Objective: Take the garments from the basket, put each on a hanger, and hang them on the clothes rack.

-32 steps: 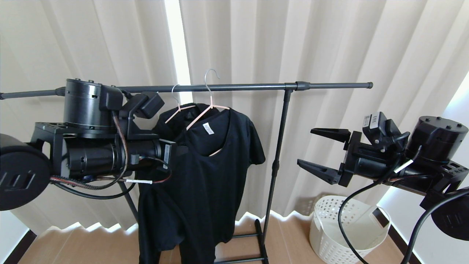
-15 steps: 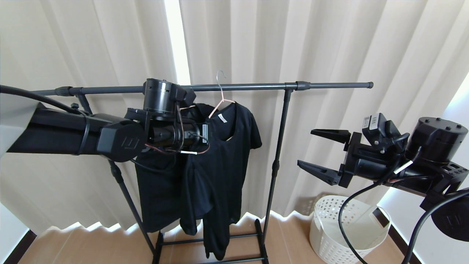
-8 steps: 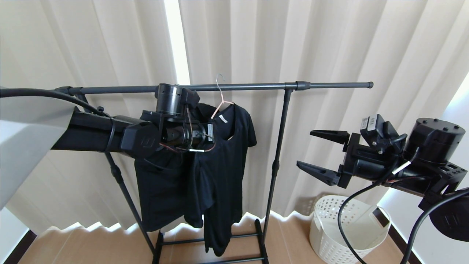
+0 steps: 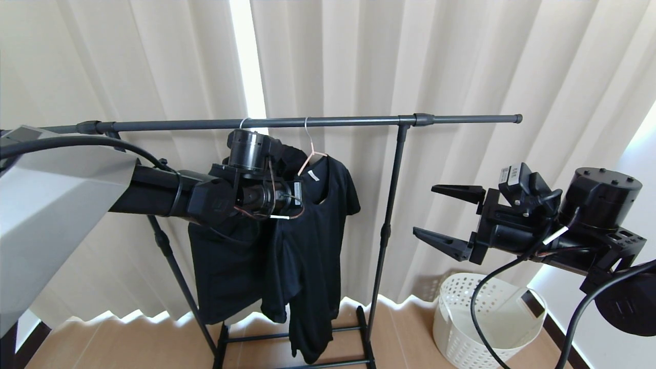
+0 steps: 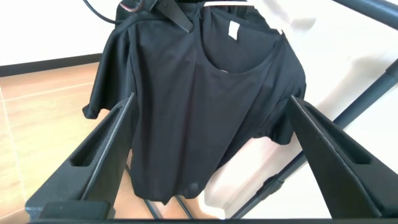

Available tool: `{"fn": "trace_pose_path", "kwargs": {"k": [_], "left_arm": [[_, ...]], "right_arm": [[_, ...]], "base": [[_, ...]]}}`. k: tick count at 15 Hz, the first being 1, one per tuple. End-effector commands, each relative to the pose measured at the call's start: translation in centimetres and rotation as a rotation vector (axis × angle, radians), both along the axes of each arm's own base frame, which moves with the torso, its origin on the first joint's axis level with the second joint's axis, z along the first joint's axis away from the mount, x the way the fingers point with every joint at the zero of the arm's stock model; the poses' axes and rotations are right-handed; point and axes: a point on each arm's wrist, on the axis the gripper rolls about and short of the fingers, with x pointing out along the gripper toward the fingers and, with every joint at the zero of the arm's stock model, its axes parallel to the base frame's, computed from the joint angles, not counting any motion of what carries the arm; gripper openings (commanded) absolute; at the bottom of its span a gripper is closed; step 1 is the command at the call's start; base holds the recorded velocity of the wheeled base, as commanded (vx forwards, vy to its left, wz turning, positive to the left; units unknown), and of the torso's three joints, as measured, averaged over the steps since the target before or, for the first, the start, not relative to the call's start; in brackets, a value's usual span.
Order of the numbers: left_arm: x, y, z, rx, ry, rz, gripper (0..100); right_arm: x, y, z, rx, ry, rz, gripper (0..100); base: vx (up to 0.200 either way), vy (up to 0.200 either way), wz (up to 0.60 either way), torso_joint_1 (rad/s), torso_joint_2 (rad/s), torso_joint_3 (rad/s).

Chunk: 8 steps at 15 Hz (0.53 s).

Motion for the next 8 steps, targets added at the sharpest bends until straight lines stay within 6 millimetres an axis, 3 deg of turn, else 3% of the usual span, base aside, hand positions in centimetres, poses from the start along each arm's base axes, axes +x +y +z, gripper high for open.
{"fn": "trace_pose_path", "kwargs": {"k": [1,8], "left_arm": [[0.09,-0.03,-0.28,0.002,0.006,0.0,0],[0.11,-0.04,-0.45,0.003,0.011,0.0,0]], "right_arm": [[0.14,0.06,-0.28,-0.002,0.009,0.001,100],[0.23,0.08,-0.47,-0.004,0.014,0.001,100]], "base": [[0.0,0.0,0.0,0.0,0.0,0.0],[0.0,0.0,0.0,0.0,0.0,0.0]]}}
